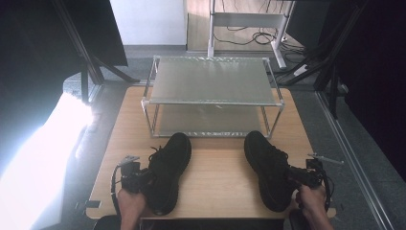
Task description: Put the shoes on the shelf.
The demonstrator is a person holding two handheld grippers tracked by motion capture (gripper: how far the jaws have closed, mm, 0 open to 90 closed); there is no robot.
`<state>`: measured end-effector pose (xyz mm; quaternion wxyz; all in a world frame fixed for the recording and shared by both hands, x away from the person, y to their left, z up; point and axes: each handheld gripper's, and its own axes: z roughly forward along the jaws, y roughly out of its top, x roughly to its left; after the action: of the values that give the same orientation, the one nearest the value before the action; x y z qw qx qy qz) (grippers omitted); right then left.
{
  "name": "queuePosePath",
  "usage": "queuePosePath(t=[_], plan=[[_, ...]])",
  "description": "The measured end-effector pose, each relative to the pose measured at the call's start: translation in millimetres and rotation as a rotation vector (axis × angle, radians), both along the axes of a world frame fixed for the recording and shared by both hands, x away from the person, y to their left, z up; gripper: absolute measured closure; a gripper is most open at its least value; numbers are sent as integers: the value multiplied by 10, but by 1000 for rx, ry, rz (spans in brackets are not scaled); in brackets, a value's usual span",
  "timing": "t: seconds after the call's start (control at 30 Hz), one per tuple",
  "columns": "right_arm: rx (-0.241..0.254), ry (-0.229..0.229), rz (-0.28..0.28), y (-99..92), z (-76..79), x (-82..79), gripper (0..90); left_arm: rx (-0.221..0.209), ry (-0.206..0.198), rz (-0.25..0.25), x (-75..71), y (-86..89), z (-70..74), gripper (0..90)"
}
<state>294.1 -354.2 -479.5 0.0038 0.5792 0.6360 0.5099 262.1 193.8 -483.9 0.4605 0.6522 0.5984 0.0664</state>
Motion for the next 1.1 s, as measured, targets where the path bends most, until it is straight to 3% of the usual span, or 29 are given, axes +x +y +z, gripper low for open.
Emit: queuePosePath(t=[0.17, 0.3, 0.4, 0.9, 1.1], plan=[[71, -5, 2, 20, 18, -3, 707, -76, -16, 8, -12, -39, 9, 844], [150, -18, 12, 88, 69, 6, 706, -161, -31, 28, -39, -69, 13, 844], [171, -24, 18, 134, 99, 11, 706, -204, -47, 31, -51, -106, 45, 843], [313, -57, 34, 494, 402, 54, 706, -294, -123, 5, -34, -454, 414, 843], [357, -69, 21, 621, 539, 45, 706, -312, -148, 32, -38, -563, 570, 842]])
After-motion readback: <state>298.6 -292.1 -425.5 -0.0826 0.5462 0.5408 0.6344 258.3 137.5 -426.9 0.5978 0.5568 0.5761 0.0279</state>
